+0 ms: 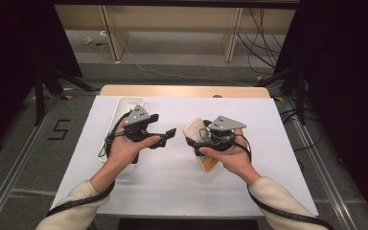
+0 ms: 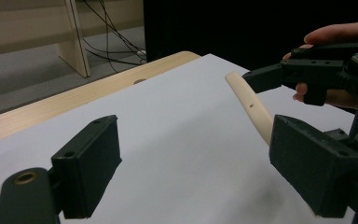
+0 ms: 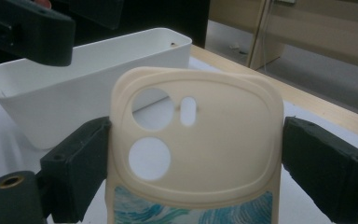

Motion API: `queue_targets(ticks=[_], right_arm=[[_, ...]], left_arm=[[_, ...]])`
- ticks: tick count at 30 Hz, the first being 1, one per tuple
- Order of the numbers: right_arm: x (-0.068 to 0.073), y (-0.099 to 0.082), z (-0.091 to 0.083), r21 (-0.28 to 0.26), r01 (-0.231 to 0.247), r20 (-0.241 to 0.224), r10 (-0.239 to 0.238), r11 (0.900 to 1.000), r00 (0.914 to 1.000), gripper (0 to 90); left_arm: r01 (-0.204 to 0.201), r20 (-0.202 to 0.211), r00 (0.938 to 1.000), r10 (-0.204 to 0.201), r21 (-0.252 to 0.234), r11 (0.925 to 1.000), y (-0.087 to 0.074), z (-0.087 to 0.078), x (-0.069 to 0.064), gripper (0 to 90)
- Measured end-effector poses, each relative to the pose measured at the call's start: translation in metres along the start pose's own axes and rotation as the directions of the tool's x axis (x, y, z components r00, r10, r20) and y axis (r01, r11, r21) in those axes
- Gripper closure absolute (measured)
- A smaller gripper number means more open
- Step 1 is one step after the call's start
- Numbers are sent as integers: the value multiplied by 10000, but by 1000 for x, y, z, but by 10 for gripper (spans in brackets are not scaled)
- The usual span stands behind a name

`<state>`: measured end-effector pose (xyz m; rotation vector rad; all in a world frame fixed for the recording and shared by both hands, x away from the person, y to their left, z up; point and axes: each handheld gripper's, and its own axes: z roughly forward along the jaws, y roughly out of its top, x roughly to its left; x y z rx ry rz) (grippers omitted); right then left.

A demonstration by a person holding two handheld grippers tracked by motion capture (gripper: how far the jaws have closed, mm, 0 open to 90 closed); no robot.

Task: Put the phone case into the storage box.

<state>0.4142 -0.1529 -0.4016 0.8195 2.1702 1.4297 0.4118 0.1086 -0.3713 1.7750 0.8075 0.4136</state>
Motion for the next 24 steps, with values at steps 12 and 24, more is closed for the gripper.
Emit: queue_targets(ticks=[12,24], right_arm=[[4,-1,2,72,92,-67,-92,9999,9999,117],[6,-1,3,77,166,-37,-165,9998,9999,117]], left_arm=[[57,389,9992,-87,771,9970,22,29,-12,209],[265,670,9970,-376,1606,9867,33,57,-20,325]])
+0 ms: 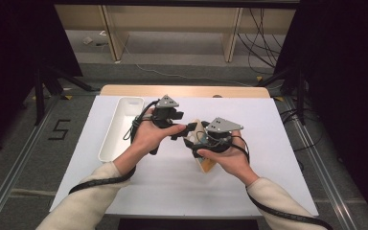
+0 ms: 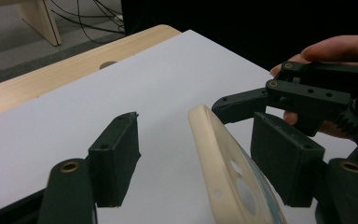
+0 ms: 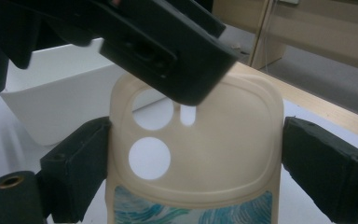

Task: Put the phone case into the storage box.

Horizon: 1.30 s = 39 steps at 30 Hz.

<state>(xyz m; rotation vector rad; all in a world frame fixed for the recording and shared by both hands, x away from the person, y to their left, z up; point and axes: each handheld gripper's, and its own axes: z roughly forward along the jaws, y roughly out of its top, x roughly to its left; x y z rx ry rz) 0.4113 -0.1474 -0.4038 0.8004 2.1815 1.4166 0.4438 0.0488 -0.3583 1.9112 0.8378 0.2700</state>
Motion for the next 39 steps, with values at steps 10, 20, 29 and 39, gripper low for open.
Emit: queue_targets(ticks=[10,20,29,39], right_arm=[[1,1,0,-65,122,47,-122,9999,9999,117],[2,1,0,-78,165,32,-165,9998,9999,117],[3,1,0,-83,248,56,-247,9997,9997,117],[4,2,0,-78,372,95,-371,9993,9993,144]], left_arm=[[311,109,9994,-318,553,9980,0,11,0,390],[518,139,9985,-530,745,9959,2,17,-2,465],[696,258,9970,-726,1024,9923,3,22,-5,546],[863,284,9955,-905,1251,9884,1,24,-6,665]])
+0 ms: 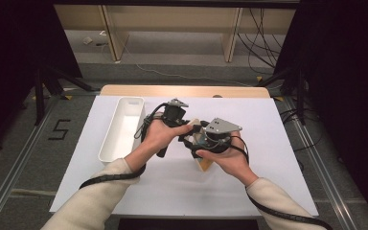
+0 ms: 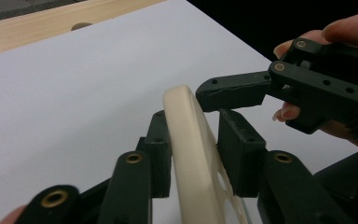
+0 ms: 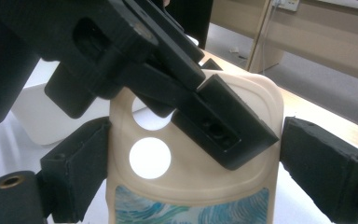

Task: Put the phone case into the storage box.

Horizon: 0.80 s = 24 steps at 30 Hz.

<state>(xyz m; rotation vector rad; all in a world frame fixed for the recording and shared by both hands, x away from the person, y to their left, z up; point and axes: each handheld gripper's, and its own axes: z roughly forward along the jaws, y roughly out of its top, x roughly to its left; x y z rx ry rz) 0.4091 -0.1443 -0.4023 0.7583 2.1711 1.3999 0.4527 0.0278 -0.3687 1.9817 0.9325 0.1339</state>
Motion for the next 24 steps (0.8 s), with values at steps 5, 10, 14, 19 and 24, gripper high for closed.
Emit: queue_targets(ticks=[5,10,14,19,24], right_arm=[[-5,2,-5,9,215,495,-215,9998,9985,396],[-9,6,-11,-132,162,349,-157,9998,9993,290],[-11,3,-13,16,234,229,-234,9997,9995,238],[-17,-3,-14,190,148,-102,-146,9997,9998,206],[-22,-11,-13,514,51,-572,-22,9987,9984,190]], left_arm=[[368,277,9990,-361,-255,9990,-2,-5,-1,845],[316,56,9995,-313,-655,9973,4,-17,10,861],[116,88,9999,-110,-672,9977,6,-23,12,862],[-180,331,9993,199,-587,9981,7,-30,14,862],[-709,655,9952,730,-338,9969,7,-36,12,862]])
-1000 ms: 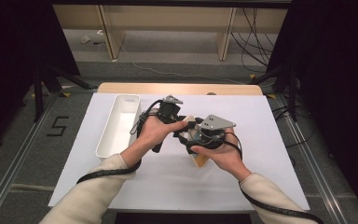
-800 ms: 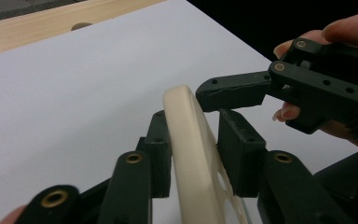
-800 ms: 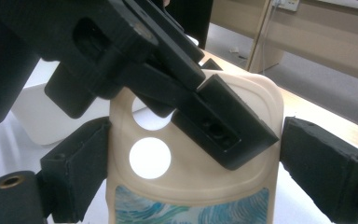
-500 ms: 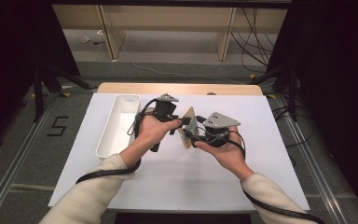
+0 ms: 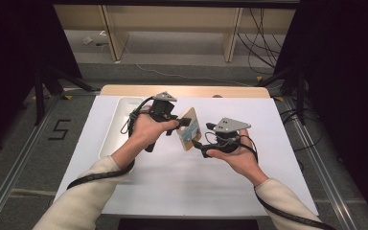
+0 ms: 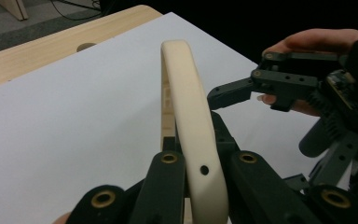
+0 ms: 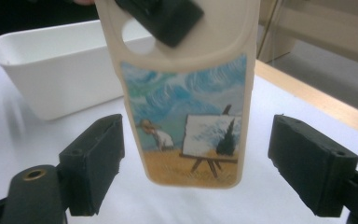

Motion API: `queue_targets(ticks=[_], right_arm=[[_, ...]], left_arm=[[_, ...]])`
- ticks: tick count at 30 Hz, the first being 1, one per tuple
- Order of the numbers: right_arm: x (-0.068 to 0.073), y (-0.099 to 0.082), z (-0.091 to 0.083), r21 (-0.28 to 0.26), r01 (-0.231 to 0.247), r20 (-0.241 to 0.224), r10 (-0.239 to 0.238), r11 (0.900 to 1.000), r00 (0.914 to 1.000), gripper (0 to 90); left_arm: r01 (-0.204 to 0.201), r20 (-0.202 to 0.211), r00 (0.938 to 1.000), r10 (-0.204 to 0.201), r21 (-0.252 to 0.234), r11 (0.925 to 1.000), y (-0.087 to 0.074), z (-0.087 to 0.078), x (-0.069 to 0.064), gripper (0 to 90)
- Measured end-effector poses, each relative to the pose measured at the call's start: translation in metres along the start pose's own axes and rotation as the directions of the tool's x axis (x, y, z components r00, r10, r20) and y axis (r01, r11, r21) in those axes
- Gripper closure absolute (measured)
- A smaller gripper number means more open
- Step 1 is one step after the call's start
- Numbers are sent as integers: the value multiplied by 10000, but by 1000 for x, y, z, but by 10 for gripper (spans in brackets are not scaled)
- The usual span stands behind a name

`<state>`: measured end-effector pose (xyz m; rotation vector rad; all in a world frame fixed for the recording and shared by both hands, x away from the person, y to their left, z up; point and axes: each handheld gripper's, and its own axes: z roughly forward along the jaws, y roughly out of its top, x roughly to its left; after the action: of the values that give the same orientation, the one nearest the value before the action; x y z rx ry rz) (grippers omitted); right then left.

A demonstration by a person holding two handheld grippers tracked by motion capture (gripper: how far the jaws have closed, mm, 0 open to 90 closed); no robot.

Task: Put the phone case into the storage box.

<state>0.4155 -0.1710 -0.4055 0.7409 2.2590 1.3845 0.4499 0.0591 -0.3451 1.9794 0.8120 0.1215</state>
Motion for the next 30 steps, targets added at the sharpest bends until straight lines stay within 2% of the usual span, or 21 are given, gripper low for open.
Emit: queue_targets(ticks=[5,11,18,30], right_arm=[[-2,-5,4,326,104,-505,-87,9994,9987,172],[-5,-11,8,622,250,-768,-202,9978,9968,162],[-8,-17,12,714,348,-1184,-262,9968,9926,162],[-8,-21,19,679,698,-2098,-542,9952,9762,182]], left_arm=[[-296,259,9992,293,99,9995,-1,-5,-3,862],[-612,530,9968,601,199,9979,-1,-7,-8,862],[-814,821,9935,783,349,9961,-5,-6,-10,862],[-1282,1571,9805,1178,581,9900,-3,-4,-21,863]])
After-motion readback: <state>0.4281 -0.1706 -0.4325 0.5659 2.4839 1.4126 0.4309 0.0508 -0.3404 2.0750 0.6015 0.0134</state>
